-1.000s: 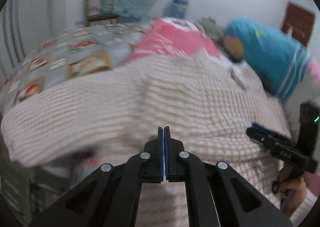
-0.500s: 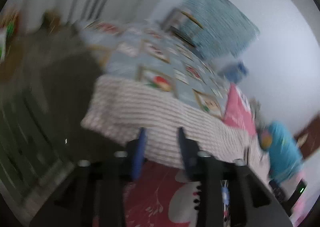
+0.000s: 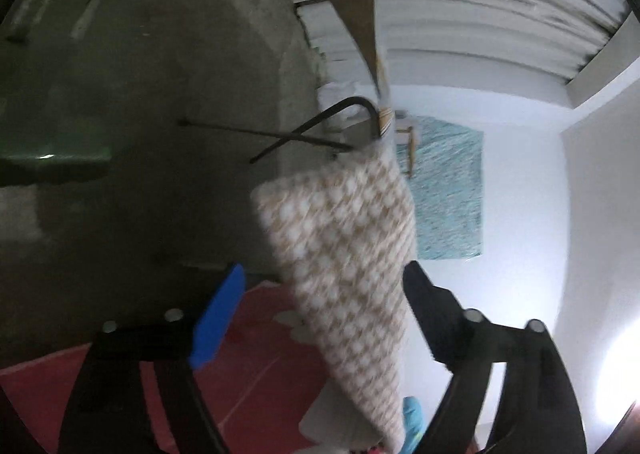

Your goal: Fold large clothes

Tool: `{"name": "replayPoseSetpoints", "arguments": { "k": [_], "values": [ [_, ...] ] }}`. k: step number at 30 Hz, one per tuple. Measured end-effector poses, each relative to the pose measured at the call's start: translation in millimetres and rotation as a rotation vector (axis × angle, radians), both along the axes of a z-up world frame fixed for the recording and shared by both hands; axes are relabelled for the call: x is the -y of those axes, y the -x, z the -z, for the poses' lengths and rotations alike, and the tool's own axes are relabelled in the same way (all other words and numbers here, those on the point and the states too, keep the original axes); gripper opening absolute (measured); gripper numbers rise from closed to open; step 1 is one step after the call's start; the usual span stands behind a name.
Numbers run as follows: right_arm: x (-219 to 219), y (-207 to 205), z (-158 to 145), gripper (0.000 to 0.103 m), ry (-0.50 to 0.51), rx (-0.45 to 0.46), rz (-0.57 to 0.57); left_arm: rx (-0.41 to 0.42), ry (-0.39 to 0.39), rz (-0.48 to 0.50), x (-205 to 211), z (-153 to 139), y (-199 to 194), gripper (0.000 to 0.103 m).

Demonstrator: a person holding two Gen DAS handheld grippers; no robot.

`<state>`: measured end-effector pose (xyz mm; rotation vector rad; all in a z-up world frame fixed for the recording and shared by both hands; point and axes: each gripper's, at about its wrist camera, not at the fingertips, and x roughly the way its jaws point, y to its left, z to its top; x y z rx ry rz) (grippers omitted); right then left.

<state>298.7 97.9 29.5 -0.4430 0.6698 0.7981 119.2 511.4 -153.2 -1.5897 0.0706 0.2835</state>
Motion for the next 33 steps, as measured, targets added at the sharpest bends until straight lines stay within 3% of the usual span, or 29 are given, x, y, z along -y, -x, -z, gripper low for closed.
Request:
{"name": "replayPoseSetpoints", "arguments": {
  "k": [5, 10, 11, 13, 14, 15, 17, 18, 21, 23, 29, 31, 33],
  "values": [
    [-1.8, 6.6, 1.0, 0.073, 0.004, 0.01, 0.003, 0.045, 0.098, -0.026, -17.2, 29.7, -16.8, 0.085],
    [-2.7, 8.7, 1.9, 0.074, 0.004, 0.005, 0.004, 0.19, 0.229, -0.124, -35.0, 50.3, -17.0, 0.085],
    [-3.2, 7.0, 2.5, 0.074, 0.004, 0.004, 0.004, 0.221, 0.242, -0.129, -36.6, 51.6, -14.8, 0.085],
    [-3.8, 6.0, 3.1, 0.074, 0.004, 0.005, 0.004, 0.204, 0.2, -0.115, -42.2, 39.1, -20.6, 0.084],
    [-3.9, 5.9, 2.5, 0.074, 0.006, 0.006, 0.005, 0.205, 0.172, -0.095, -45.9, 32.4, -21.5, 0.073],
    [-4.3, 6.4, 2.4, 0.074, 0.005, 0.005, 0.005, 0.185, 0.159, -0.069, -49.3, 26.4, -20.7, 0.042],
    [-3.1, 4.8, 3.4, 0.074, 0.002, 0.003, 0.004, 0.087, 0.146, -0.048, -51.3, 17.2, -18.0, 0.013],
    [-2.9, 4.7, 3.7, 0.074, 0.0, 0.001, 0.004, 0.072, 0.138, -0.043, -51.0, 13.3, -15.0, 0.012],
    [-1.9, 3.4, 4.8, 0.074, -0.004, -0.013, 0.003, -0.053, 0.028, -0.043, -45.7, -18.0, 0.5, 0.01],
    [-1.9, 2.9, 3.7, 0.074, -0.002, -0.017, 0.002, -0.089, -0.017, -0.037, -40.3, -39.6, 10.5, 0.01],
    [-9.9, 7.9, -15.4, 0.076, 0.095, -0.03, 0.037, -0.164, -0.297, 0.025, -14.2, -163.3, 6.7, 0.01],
    [8.4, 17.7, -38.7, 0.076, 0.008, -0.047, 0.053, -0.165, -0.439, 0.083, 16.8, -219.0, -19.7, 0.01],
    [36.4, 27.8, -58.6, 0.076, -0.09, -0.039, 0.06, -0.106, -0.533, 0.182, 55.8, -261.0, -46.0, 0.01]
  ]
}}
